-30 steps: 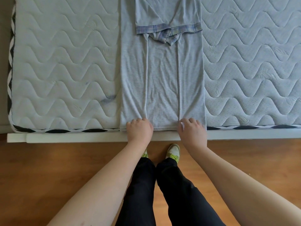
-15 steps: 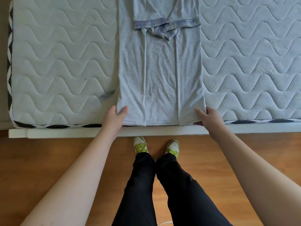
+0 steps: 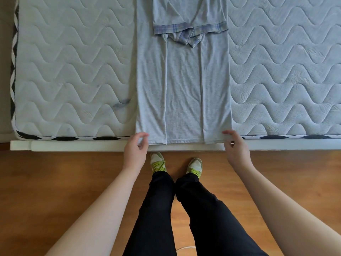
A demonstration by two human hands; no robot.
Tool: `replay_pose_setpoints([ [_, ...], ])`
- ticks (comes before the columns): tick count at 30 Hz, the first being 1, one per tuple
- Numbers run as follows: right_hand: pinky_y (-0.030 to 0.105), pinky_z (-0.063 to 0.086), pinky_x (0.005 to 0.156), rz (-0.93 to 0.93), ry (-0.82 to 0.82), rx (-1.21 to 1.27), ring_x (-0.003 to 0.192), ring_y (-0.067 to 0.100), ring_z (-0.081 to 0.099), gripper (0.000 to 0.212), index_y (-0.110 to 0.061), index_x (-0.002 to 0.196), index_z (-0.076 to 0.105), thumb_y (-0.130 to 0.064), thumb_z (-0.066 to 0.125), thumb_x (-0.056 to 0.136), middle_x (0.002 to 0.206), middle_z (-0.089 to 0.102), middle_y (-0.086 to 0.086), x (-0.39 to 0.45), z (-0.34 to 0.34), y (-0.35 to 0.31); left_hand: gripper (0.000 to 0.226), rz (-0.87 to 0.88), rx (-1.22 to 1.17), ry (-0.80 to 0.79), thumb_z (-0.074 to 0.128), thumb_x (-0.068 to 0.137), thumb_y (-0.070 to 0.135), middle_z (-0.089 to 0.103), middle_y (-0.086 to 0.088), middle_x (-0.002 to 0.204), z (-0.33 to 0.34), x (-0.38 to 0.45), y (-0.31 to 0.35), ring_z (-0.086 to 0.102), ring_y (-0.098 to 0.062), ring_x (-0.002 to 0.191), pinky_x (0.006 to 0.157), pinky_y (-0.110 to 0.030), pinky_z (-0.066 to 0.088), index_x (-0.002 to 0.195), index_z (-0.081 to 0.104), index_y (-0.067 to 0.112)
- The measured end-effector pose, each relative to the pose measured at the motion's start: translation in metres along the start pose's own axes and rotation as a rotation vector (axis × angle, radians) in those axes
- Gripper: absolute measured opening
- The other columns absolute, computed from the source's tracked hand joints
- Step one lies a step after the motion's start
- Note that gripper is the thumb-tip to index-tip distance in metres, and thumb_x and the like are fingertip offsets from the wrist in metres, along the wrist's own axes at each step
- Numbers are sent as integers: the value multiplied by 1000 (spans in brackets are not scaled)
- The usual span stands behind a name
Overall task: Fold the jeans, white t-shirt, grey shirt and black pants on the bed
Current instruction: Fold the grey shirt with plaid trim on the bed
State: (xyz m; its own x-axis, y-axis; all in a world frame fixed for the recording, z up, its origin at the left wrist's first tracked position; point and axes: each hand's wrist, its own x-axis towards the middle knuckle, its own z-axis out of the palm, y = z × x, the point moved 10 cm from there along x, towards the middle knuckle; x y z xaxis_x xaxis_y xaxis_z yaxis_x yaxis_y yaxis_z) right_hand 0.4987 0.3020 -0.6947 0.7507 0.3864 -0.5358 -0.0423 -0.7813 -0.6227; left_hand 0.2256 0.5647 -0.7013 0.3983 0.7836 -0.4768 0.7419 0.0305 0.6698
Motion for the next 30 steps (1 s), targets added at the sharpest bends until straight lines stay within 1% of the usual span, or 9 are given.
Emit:
replay_pose_setpoints([
  [2,19,42,58,-78,-71,-135,73,4,53,52,-32,125,56,2,46,87,110,53,-8,-2,8,-5,43,11,115,-131,56,93,13,45,0,142,10,-1,-6,54,-24,120,87,-32,49,124,57,42],
  [3,25,43,68,-133,-75,-244,82,13,53,57,-27,129,55,6,46,84,113,51,-6,-2,9,-9,53,12,171,-168,55,89,8,39,-2,145,12,-1,-9,52,-26,121,86,-29,47,133,53,38],
  [6,40,39,85,-338,49,-541,92,33,55,54,-14,128,62,10,56,79,102,57,8,-4,1,-28,60,174,380,-96,58,84,-1,48,-4,112,5,0,11,56,-25,84,79,-41,50,139,53,22],
  [12,44,42,76,-637,287,-636,81,34,55,29,-10,88,73,1,84,63,83,58,10,-6,-20,-69,36,454,555,248,87,57,-2,52,-12,80,-23,1,72,54,-34,70,72,-44,43,89,77,12],
  [16,42,34,89,-734,314,-622,107,31,47,22,-10,79,69,-4,85,65,111,61,14,-5,-35,-91,12,682,552,305,83,68,8,61,-17,113,-35,-4,112,55,-35,107,89,-45,46,77,76,8],
  [18,45,42,93,-873,243,-642,115,34,56,22,-7,81,65,-1,82,67,118,65,12,-14,-35,-108,18,782,522,205,83,67,-5,69,-14,113,-35,-11,130,66,-30,104,85,-42,56,83,76,1],
  [21,38,55,77,-969,202,-638,91,30,70,35,-5,88,67,5,87,61,97,73,8,-28,-52,-132,41,853,539,122,84,59,-13,75,-6,103,-45,-26,151,74,-25,81,66,-38,61,97,77,3],
  [24,34,55,60,-975,188,-696,70,30,70,33,-8,88,68,2,88,62,79,72,5,-39,-73,-152,57,880,592,79,84,59,-14,76,0,99,-62,-40,166,74,-19,74,58,-32,60,109,76,12],
  [30,36,53,59,-925,136,-740,66,28,67,32,-15,89,71,6,79,67,70,68,1,-73,-109,-173,56,870,637,-14,85,64,-6,76,10,95,-80,-84,182,72,-13,67,50,-23,54,110,76,23],
])
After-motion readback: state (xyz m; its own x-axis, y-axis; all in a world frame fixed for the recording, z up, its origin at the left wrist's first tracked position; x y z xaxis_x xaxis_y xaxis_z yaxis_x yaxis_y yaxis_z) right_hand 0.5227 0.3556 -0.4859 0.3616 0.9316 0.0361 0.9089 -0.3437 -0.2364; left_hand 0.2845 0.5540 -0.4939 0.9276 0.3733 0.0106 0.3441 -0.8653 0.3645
